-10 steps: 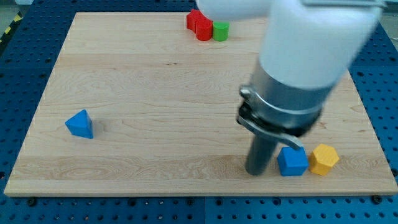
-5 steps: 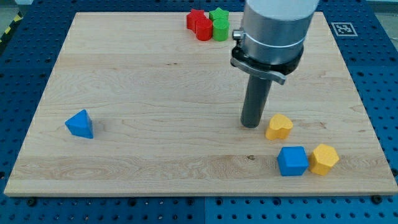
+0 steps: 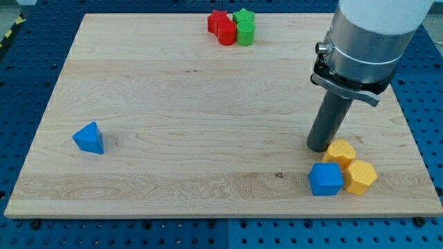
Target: Move the yellow heart to the top right of the blue cube
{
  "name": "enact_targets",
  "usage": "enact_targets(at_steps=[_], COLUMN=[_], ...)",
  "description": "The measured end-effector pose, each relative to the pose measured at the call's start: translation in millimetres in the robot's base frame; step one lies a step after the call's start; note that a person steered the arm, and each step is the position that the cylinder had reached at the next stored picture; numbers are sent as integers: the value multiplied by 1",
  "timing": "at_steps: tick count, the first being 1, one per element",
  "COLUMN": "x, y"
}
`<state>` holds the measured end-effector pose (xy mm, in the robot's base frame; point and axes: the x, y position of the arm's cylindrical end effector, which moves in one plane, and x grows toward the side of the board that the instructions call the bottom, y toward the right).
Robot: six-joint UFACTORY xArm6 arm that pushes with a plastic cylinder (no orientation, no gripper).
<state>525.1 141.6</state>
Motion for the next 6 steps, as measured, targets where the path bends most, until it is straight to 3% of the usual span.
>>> enact_targets(at_steps=[4,6], x=[14,19], y=[-4,-87])
